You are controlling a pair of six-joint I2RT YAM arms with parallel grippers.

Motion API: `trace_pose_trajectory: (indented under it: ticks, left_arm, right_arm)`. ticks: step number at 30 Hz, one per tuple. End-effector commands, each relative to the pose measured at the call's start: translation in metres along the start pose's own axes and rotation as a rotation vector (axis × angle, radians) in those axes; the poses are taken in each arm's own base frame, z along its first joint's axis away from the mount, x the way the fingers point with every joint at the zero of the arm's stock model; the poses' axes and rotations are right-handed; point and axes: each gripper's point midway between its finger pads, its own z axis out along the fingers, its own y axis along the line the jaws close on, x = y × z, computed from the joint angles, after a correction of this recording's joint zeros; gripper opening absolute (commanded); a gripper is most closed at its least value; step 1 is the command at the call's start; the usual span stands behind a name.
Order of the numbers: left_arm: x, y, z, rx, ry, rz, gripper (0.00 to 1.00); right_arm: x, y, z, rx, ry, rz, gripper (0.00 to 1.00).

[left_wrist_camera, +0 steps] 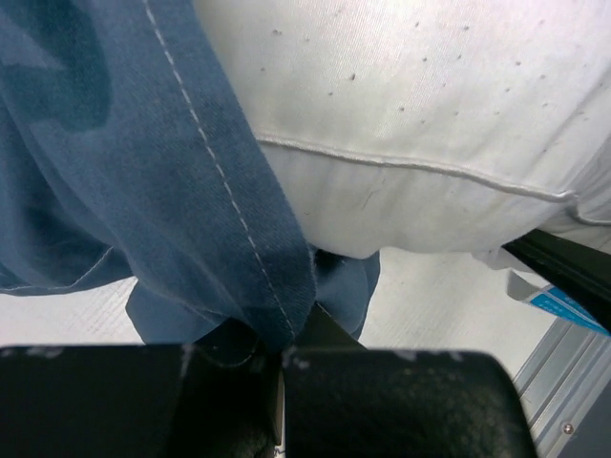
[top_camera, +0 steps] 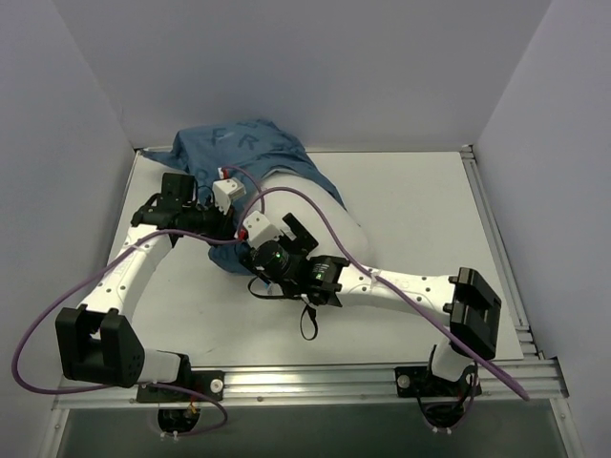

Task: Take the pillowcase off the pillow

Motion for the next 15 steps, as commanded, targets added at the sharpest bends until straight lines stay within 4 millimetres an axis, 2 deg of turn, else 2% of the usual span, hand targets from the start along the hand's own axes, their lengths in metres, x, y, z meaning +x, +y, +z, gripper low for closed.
trace_pose_trajectory:
  ticks: [1,4,6,7,8,9,11,15]
  left_arm:
    - [-0.041,-0.008,-0.016,0.023,-0.123,0.059,0.02]
    - [-0.039,-0.008,-0.015,0.027,-0.121,0.049,0.02]
    - [-0.039,-0.002,-0.015,0.019,-0.136,0.024,0.02]
    - [-0.038,0.001,-0.014,0.017,-0.139,0.014,0.02]
    - [-0.04,0.006,-0.013,0.001,-0.149,0.01,0.02]
    - [-0.037,0.014,-0.013,-0.028,-0.144,-0.01,0.02]
    - [-0.037,0.028,-0.009,-0.083,-0.144,-0.013,0.02]
    - [-0.036,0.069,-0.002,-0.244,-0.114,-0.016,0.02]
  right_arm:
    - [0.039,-0.01,0.012,0.068,0.117,0.016,1.0]
    - [0.065,-0.016,0.018,0.087,0.176,0.02,0.98]
    - [0.082,-0.021,0.022,0.081,0.218,0.049,0.78]
    - [0.087,-0.022,0.023,0.074,0.232,0.059,0.34]
    - [0.09,-0.023,0.023,0.071,0.237,0.083,0.04]
    - [0.094,-0.028,0.02,0.077,0.24,0.095,0.0]
    - [0.096,-0.03,0.014,0.074,0.242,0.115,0.0]
    - [0.092,-0.051,-0.009,0.071,0.245,0.165,0.0]
